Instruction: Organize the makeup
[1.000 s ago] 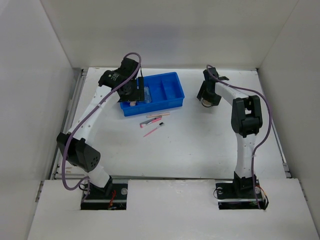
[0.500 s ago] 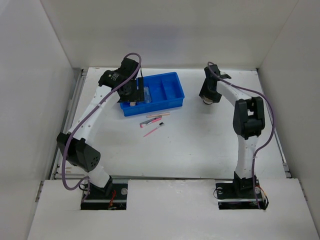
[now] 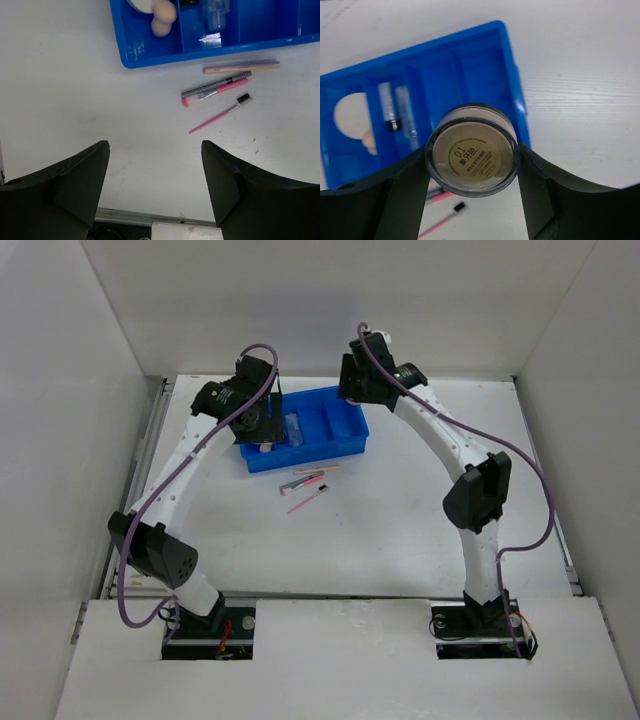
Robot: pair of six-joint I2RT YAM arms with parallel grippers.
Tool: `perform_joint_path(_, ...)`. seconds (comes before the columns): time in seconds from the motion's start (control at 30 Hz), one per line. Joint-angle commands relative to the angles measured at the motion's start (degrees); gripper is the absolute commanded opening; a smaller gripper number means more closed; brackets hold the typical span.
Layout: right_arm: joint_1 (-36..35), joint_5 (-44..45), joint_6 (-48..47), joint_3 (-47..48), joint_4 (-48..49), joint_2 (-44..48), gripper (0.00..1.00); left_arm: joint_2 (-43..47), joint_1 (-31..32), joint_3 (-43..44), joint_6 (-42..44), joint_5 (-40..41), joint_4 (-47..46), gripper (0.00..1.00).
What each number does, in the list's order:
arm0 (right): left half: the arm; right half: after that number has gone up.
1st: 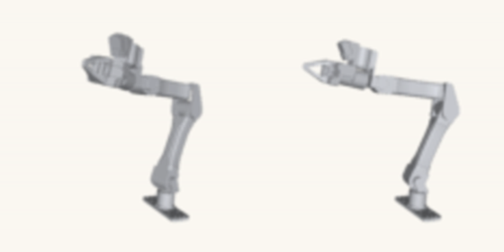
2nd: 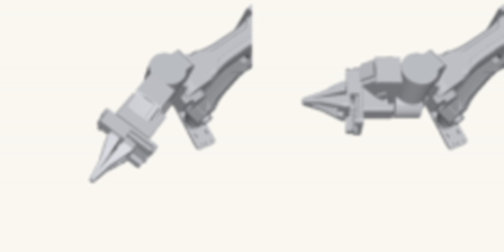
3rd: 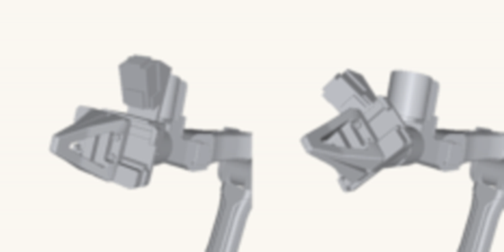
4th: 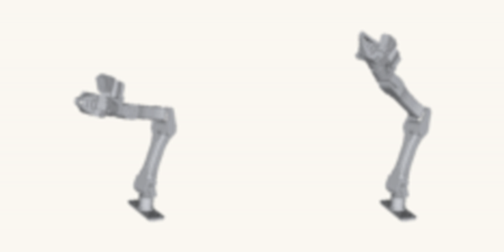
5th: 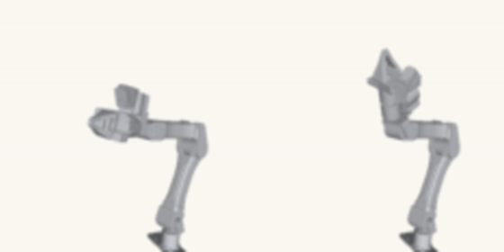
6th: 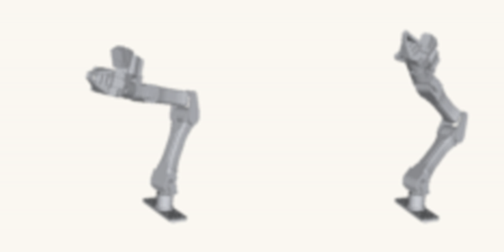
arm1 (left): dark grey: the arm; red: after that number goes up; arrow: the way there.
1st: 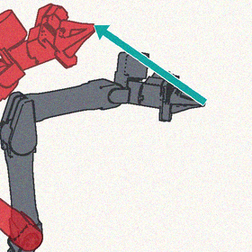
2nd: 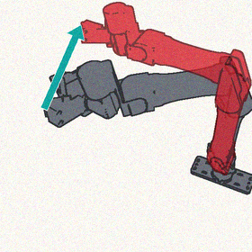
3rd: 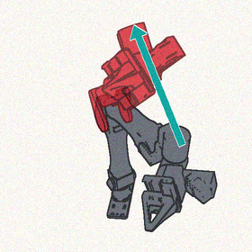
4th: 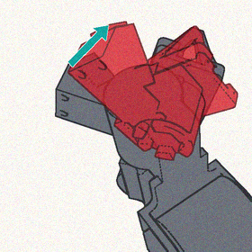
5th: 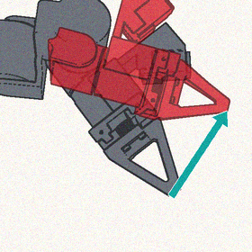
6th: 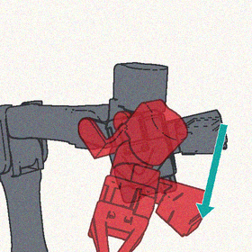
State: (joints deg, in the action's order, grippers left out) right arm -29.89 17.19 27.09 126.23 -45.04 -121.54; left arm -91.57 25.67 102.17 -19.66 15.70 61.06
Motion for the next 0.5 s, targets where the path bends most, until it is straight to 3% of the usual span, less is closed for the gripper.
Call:
perform_joint_path(0.0,-1.57,-0.93,-1.78,7.26,-1.98,-2.99,0.55,4.73,-0.35,1.19,-0.82,2.40,0.82,0.71)
perform_joint_path(0.13,-2.63,-4.09,-1.78,11.92,-2.51,-7.22,0.55,5.26,-0.36,0.67,-0.82,2.40,0.82,0.71)
perform_joint_path(0.47,-2.63,-2.43,-1.78,15.44,-3.04,-13.81,0.59,6.32,-0.36,-0.48,-0.82,2.40,1.34,0.71)
